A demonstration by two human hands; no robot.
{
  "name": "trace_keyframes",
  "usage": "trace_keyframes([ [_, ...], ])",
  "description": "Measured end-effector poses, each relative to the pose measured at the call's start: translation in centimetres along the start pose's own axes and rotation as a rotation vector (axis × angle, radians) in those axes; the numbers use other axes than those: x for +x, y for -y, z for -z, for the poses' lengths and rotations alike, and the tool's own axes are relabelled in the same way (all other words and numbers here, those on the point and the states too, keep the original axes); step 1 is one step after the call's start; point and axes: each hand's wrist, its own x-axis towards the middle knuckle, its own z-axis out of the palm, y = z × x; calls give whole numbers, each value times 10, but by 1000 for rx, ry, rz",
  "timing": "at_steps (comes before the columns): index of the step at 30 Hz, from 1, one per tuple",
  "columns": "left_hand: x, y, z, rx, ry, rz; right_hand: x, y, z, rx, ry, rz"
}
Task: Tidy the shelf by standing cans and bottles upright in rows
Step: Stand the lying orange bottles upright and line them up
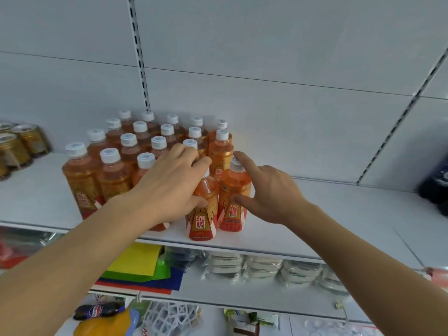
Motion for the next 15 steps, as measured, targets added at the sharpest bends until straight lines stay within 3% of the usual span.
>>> trace_keyframes([
  [15, -1, 41, -6, 53, -22, -42, 54, 22, -25, 77, -32, -85],
])
